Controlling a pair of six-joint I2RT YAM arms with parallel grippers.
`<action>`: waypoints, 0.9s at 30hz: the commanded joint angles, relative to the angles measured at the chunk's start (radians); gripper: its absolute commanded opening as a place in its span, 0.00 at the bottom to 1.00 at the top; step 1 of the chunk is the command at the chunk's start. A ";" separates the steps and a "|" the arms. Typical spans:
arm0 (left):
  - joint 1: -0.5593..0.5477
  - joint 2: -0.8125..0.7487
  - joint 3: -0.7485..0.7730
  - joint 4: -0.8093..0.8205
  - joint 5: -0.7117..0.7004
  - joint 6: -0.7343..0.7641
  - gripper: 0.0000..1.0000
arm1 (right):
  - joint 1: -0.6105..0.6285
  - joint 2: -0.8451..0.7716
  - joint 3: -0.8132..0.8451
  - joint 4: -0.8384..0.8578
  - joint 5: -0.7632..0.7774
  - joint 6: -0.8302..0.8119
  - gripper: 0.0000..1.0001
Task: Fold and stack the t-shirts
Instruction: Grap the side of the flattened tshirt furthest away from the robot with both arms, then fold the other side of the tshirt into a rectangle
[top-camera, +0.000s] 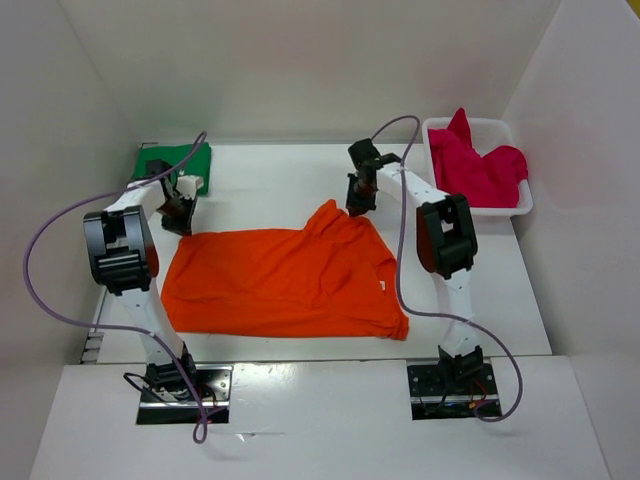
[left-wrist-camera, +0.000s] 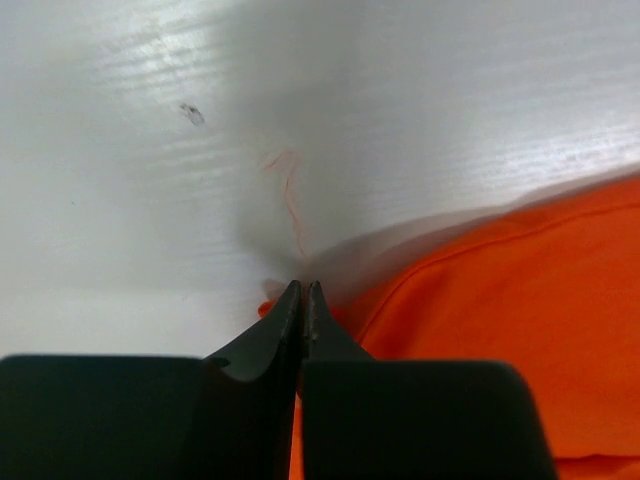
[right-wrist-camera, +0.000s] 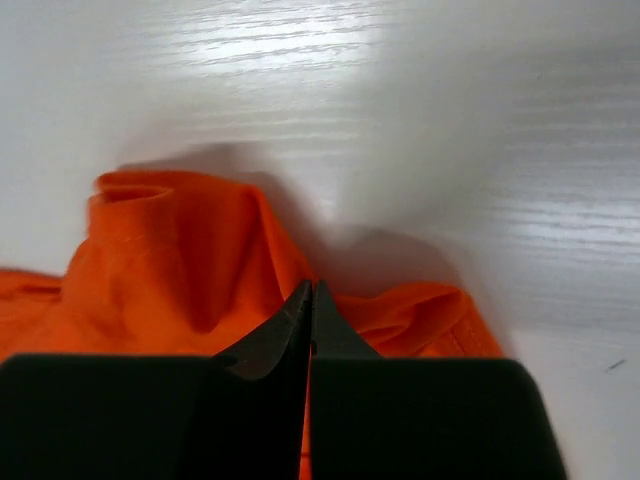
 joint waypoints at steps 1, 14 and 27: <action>-0.002 -0.101 -0.006 -0.046 0.037 0.025 0.00 | -0.007 -0.164 -0.038 0.065 -0.040 0.010 0.00; 0.007 -0.420 -0.316 -0.129 -0.057 0.230 0.00 | 0.020 -0.656 -0.637 0.121 -0.060 0.123 0.00; 0.018 -0.462 -0.426 -0.046 -0.201 0.270 0.00 | 0.090 -0.796 -0.894 0.153 -0.046 0.237 0.00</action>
